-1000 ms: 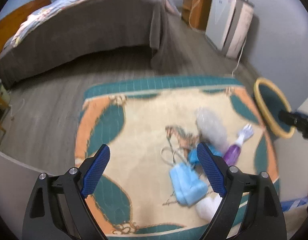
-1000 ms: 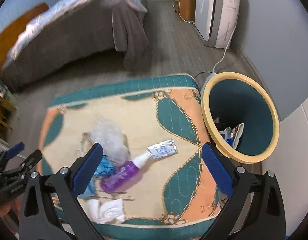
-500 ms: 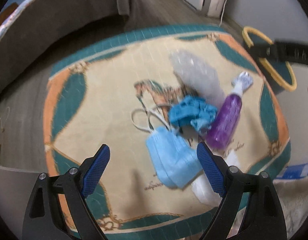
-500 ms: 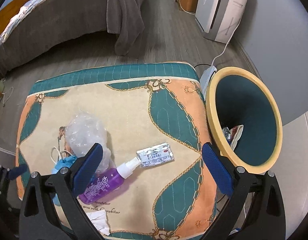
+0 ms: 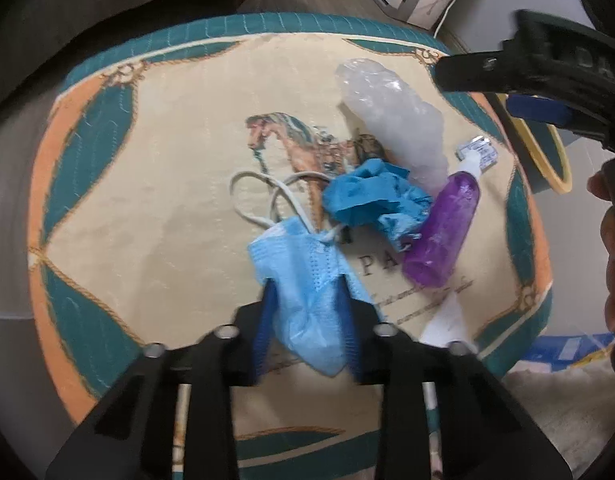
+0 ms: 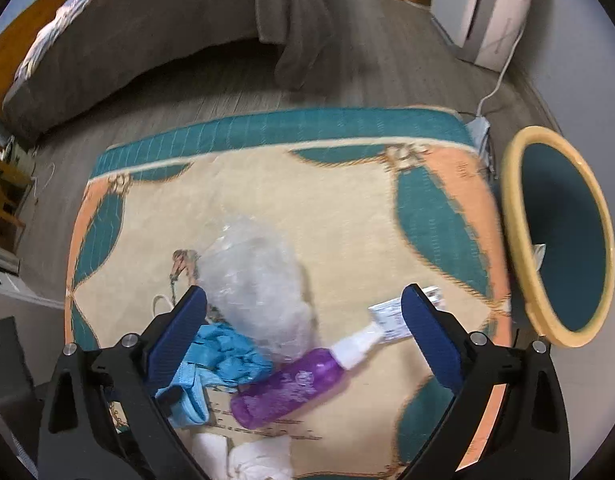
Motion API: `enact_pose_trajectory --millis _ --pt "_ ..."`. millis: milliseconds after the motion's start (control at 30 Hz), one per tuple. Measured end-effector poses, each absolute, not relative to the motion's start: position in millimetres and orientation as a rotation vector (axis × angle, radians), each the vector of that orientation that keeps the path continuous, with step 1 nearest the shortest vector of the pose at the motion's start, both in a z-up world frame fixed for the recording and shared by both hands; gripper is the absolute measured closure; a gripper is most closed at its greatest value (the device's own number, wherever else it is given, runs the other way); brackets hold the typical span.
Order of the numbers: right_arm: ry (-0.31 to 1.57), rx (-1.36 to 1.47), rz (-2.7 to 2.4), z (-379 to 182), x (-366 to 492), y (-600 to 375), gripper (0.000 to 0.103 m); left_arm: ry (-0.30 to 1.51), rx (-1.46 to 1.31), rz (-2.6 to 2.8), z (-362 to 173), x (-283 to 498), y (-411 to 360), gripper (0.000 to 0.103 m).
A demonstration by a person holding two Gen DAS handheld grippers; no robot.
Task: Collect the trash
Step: 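Grasp the clear plastic bag with the right tool while the left tool grasps the second blue mask, then carry the plastic bag and blue mask over the wastebasket with both tools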
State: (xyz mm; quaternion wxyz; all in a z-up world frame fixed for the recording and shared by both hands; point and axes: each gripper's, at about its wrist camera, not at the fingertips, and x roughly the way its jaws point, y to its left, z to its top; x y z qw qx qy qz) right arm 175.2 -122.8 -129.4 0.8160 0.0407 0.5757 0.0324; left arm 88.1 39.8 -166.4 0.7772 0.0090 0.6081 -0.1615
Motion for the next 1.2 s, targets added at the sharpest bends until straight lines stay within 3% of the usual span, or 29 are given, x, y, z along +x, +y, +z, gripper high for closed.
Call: enact_pose_trajectory --millis 67,200,267,333,367,433,467,500,733,767,800,867,1200 --pt "1.251 0.084 0.076 -136 177 -114 0.014 1.306 0.021 -0.332 -164 89 50 0.089" --pt "1.31 0.044 0.093 -152 181 -97 0.029 1.295 0.044 -0.292 -161 91 66 0.093" --pt "1.348 0.014 0.115 -162 182 -89 0.041 1.28 0.069 -0.277 -158 92 71 0.093" --pt "1.378 -0.031 0.135 -170 182 -82 0.065 1.268 0.057 -0.291 -155 91 72 0.092" --pt "1.37 -0.052 0.128 -169 182 -80 0.069 1.27 0.042 -0.307 -154 90 71 0.09" --pt "1.357 -0.031 0.135 -166 184 -81 0.078 1.267 0.024 -0.327 -153 89 69 0.069" --pt "1.353 -0.014 0.135 -165 184 -83 0.079 1.265 0.029 -0.33 -152 85 63 0.064" --pt "1.345 0.004 0.134 -162 185 -85 0.087 1.266 0.04 -0.335 -153 84 60 0.059" --pt "1.311 0.023 0.131 -148 185 -94 0.088 1.33 0.037 -0.329 -170 90 50 0.059" --pt "1.306 0.028 0.131 -146 184 -96 0.088 1.33 0.041 -0.323 -171 90 50 0.065" --pt "1.301 0.039 0.132 -143 183 -98 0.088 1.33 0.047 -0.322 -171 92 49 0.084" --pt "1.292 0.048 0.134 -136 180 -103 0.088 1.313 0.065 -0.319 -167 91 49 0.088" --pt "1.133 0.119 0.16 -72 166 -136 0.09 1.017 0.034 -0.239 -86 104 55 0.09"
